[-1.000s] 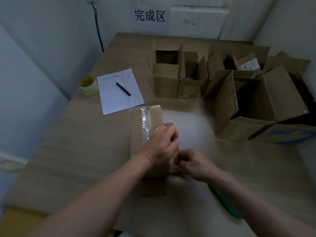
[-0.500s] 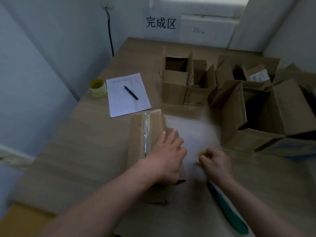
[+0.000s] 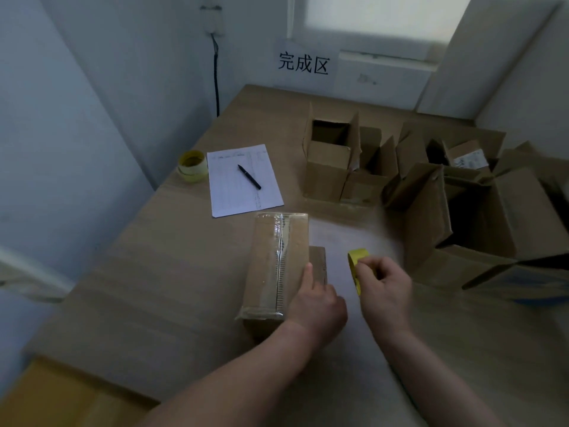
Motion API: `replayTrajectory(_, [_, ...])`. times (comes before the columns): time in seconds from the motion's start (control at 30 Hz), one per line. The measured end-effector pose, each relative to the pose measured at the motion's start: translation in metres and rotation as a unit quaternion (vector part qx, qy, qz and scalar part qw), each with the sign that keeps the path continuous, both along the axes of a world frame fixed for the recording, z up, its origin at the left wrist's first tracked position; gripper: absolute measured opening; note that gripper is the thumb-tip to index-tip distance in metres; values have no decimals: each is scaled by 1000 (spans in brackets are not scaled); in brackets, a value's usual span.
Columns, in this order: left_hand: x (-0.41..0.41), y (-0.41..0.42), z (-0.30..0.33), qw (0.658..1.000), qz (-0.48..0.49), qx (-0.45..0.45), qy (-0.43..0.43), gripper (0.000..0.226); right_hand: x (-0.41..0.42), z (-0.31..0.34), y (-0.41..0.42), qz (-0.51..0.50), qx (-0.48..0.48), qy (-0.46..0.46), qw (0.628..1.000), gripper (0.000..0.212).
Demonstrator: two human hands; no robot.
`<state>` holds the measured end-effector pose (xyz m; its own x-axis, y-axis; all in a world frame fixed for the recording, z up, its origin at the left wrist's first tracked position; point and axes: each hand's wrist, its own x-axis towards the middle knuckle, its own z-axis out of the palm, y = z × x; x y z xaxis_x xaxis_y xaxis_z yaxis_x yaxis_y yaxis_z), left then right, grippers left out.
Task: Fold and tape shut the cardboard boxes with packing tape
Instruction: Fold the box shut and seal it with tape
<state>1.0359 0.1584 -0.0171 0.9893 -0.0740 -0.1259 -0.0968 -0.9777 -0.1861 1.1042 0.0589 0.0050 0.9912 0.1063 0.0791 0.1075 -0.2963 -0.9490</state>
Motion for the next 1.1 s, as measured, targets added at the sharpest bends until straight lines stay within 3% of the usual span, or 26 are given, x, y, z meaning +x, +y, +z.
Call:
replayTrajectory(0.13, [-9, 7, 12, 994, -102, -20, 24, 24, -10, 25, 28, 118, -86, -79, 986, 8])
replayTrajectory(0.23, [-27, 14, 24, 969, -168, -181, -22, 19, -14, 33, 47, 164, -186, -201, 948, 4])
replayTrajectory(0.33, [-44, 14, 38, 959, -177, -219, -14, 20, -13, 28, 60, 245, -271, -244, 898, 4])
replayTrajectory(0.43, [-71, 4, 41, 933, -202, -273, -121, 14, -15, 16, 64, 290, -317, -245, 869, 6])
replayTrajectory(0.5, [-93, 9, 35, 896, -147, -329, -259, 17, -16, 11, 64, 282, -314, -257, 870, 6])
replayTrajectory(0.6, [-103, 42, 24, 874, 116, -288, -374, 16, -14, 8, 66, 265, -308, -257, 877, 21])
replayTrajectory(0.67, [-98, 59, 15, 893, 275, -251, -255, 46, -13, 9, 65, 262, -299, -246, 884, 25])
replayTrajectory(0.73, [-91, 64, 0, 901, 290, -280, -160, 56, -13, 12, 63, 249, -278, -230, 899, 26])
replayTrajectory(0.83, [-85, 61, -13, 906, 278, -279, -157, 61, -11, 18, 48, 226, -222, -213, 924, 26])
replayTrajectory(1.1, [-85, 64, -16, 902, 284, -293, -137, 65, 4, 37, -3, 202, -160, -231, 938, 13])
